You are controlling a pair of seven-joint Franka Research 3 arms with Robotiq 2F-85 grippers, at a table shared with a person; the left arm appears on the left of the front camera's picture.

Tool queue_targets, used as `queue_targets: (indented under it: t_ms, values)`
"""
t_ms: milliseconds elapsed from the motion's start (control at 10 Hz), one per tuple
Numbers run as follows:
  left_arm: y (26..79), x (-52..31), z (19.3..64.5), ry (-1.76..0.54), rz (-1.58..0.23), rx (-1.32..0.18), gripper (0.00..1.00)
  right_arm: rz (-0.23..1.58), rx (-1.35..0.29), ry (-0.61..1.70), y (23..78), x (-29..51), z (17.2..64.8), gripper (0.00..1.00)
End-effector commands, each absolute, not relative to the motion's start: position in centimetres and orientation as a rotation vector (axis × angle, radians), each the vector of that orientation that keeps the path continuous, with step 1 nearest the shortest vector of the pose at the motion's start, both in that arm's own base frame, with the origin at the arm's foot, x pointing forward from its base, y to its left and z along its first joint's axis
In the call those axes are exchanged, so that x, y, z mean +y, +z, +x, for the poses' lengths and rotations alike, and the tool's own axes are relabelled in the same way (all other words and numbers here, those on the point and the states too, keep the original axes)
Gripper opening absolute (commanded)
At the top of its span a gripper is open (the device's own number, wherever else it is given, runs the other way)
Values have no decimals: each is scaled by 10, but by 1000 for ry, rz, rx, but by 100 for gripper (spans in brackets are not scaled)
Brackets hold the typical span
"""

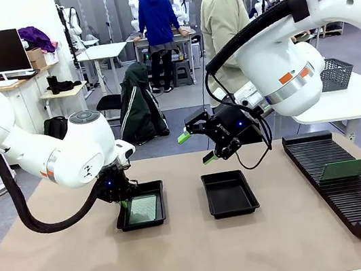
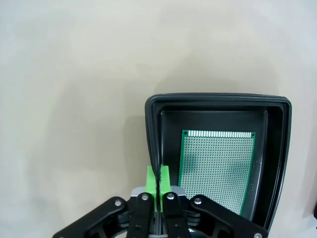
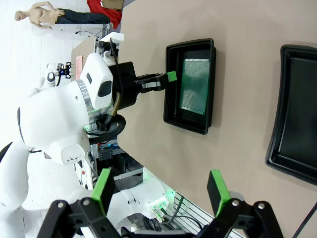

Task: Inspect and transfer BCBs to ESD trays.
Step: Pick up the ESD tray and place it on the left side of the table.

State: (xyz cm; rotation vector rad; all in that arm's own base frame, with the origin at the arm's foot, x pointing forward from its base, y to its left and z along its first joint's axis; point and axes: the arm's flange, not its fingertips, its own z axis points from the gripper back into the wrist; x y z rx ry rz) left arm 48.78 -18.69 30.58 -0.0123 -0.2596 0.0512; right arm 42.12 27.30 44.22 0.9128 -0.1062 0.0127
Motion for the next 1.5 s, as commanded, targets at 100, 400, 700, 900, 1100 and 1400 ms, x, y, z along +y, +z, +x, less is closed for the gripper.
queue_targets:
  t_ms: [100,400,700,900,1100,1400]
  values:
    - [310,-181,484,30,-6,-260,3,912,-108,9,442,274,421,100]
    - [322,-147,482,14,-44,-243,3,912,-108,9,442,274,421,100]
    - [334,-115,479,-4,-109,-224,3,912,-108,9,442,274,421,100]
    - [340,-89,481,-8,-151,-225,3,912,-108,9,442,274,421,100]
    - [342,-63,482,-17,-187,-228,3,912,-108,9,442,274,421,100]
    - [342,-13,480,-21,-233,-251,3,912,-108,9,442,274,421,100]
